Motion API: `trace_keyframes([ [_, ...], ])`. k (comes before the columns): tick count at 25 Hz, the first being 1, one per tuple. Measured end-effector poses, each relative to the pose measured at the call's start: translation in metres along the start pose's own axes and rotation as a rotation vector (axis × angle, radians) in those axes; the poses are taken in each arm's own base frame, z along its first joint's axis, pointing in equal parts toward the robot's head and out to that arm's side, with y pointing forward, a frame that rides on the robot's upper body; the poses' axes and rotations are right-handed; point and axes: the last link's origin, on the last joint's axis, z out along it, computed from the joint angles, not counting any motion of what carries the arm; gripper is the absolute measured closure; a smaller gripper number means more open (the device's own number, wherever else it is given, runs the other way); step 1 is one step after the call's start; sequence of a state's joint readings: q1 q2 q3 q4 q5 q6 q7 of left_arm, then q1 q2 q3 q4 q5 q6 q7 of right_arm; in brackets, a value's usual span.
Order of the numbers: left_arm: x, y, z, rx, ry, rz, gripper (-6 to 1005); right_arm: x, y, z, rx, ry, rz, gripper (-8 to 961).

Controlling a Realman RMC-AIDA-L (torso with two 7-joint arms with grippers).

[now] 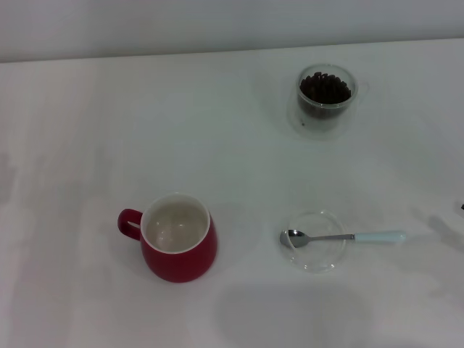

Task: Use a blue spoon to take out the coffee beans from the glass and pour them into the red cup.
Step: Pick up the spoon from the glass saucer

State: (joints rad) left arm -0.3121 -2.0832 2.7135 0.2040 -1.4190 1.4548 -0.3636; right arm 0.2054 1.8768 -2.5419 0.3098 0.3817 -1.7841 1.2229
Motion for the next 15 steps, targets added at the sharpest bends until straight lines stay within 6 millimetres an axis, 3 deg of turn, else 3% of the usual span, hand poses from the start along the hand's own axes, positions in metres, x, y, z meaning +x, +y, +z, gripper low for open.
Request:
trace_keyframes([
  [15,0.0001,0.0012,0.0047,0.002,0.002,-0.004,107,0.0047,-0.0039,0.0083,0.03,0.019,0.186,87],
])
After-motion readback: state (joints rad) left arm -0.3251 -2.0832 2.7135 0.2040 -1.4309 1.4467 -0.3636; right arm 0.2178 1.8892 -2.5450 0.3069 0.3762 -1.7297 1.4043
